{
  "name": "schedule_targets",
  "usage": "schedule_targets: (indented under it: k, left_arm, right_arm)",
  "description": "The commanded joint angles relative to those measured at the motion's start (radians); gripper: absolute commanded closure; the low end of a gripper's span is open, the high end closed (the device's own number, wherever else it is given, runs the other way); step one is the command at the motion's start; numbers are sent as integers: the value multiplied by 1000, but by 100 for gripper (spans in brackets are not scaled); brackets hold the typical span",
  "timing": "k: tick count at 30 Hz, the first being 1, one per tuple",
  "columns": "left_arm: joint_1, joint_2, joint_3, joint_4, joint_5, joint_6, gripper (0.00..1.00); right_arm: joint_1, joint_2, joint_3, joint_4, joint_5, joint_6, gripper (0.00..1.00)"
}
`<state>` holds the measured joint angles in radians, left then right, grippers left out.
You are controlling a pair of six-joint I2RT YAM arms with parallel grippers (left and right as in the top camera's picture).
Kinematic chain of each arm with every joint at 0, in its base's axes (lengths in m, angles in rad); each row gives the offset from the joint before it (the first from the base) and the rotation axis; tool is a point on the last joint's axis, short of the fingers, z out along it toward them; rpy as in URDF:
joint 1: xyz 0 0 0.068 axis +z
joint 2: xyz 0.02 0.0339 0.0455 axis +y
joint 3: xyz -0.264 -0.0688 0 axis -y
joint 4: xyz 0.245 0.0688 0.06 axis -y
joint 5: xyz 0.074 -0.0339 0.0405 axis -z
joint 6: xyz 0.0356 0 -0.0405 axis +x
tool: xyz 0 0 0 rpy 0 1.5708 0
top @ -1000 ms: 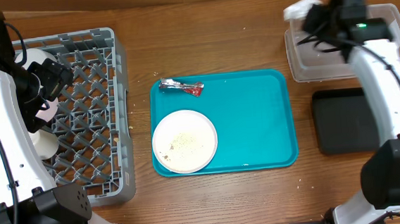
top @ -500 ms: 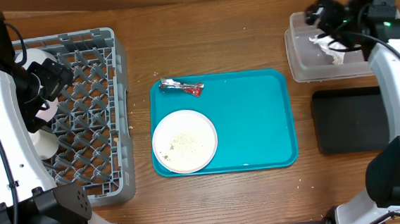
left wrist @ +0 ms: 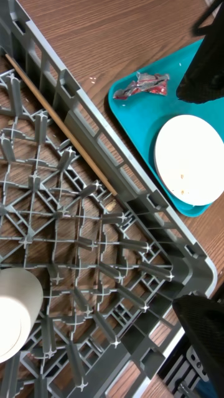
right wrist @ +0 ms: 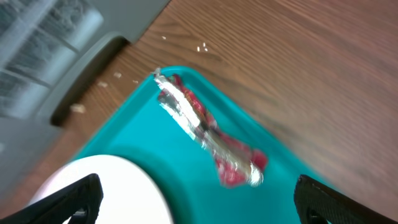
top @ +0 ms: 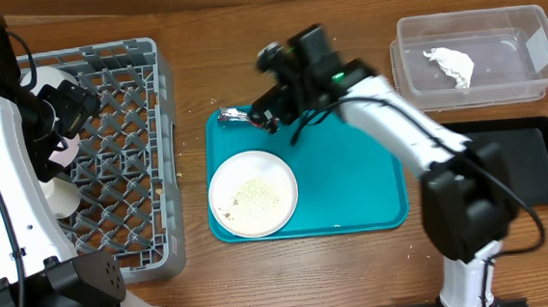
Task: Sort waste into correct bins and load items into the dishwasher
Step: 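Return the right gripper to the tray and grasp the red wrapper, then carry the red wrapper to the clear bin and drop it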
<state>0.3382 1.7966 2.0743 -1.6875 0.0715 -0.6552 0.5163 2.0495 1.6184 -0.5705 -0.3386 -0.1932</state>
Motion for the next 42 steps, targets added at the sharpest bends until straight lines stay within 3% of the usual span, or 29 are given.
schedule_targets:
  k: [1, 10, 12, 19, 30, 39, 40, 42]
  left_arm:
    - [0, -5, 3, -2, 0, 1, 0]
    - [0, -5, 3, -2, 0, 1, 0]
    - [0, -5, 3, -2, 0, 1, 0]
    - [0, -5, 3, -2, 0, 2, 0]
    - [0, -5, 3, -2, 0, 1, 0]
    - [0, -5, 3, -2, 0, 1, 0]
    - [0, -5, 3, -2, 0, 1, 0]
    - [0, -5, 3, -2, -1, 1, 0]
  right_arm:
    - [44, 77, 2, 68, 145, -150, 0]
    - [99, 177, 2, 158, 99, -208, 1]
    - [102, 191, 2, 167, 100, -208, 14]
    - [101, 192, 8, 196, 250, -121, 96]
    - [29, -7, 19, 213, 761, 173, 96]
    - [-320, -134, 19, 86, 715, 565, 94]
    - [-348, -135, 19, 81, 686, 578, 85]
    - [-428, -134, 19, 83, 579, 591, 39]
